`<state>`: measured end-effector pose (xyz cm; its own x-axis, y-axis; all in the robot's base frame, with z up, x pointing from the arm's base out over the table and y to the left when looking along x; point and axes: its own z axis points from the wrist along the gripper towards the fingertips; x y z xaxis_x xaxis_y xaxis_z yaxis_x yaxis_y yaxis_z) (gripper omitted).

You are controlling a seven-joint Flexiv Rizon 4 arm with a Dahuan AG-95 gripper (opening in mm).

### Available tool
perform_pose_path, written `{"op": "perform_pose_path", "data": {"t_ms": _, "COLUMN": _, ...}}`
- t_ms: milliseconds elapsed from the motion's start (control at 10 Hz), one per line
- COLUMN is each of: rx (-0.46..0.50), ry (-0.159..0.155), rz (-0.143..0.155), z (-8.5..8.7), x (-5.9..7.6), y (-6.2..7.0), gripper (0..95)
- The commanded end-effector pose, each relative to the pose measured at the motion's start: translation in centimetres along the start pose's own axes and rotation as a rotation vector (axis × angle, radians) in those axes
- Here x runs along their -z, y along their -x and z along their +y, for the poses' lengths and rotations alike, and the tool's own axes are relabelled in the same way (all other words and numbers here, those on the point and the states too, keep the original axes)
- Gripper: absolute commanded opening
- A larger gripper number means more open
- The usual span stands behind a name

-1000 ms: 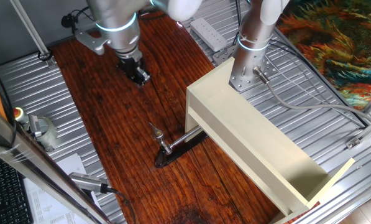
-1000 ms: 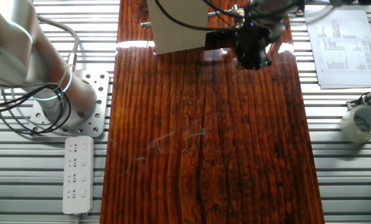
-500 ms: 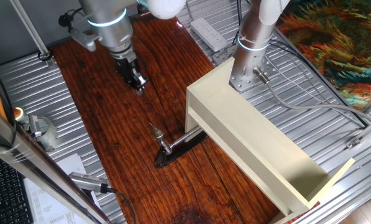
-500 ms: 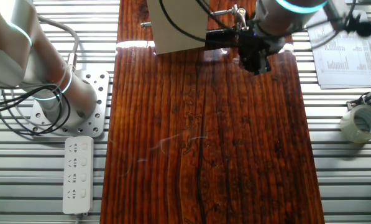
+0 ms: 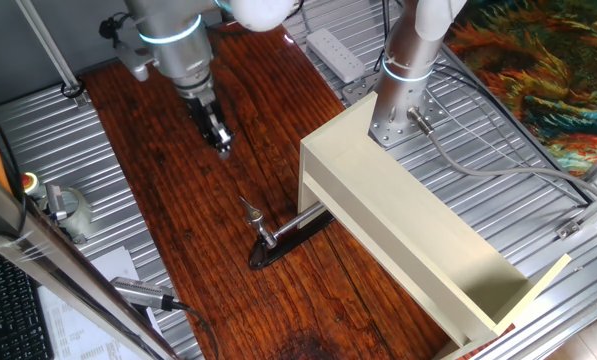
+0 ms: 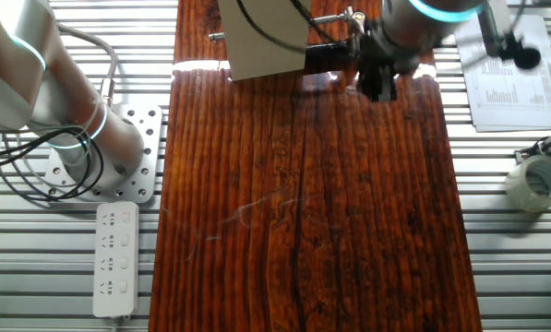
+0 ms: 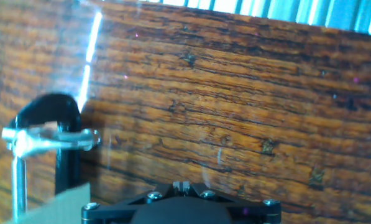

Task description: Turn on the water tap

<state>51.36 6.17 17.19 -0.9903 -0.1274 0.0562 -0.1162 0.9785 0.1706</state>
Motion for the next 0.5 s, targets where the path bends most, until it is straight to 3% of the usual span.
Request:
{"op": "perform_pose_path", "data": {"t_ms": 100, "rx": -0.018, "ry": -0.027, "rz": 0.002, "z": 2.1, "x": -0.5, "y": -0.5, "gripper": 0.0}}
{"op": "perform_pose_path", "data": {"t_ms": 300, "rx": -0.027, "ry": -0.011, "rz": 0.011, "z": 3.0, "x": -0.8, "y": -0.7, "gripper": 0.0}}
{"op": "perform_pose_path", "data": {"t_ms": 500, "rx": -0.019, "ry": 0.045, "rz": 0.021, "z": 3.1, "x": -0.6, "y": -0.5, "gripper": 0.0}}
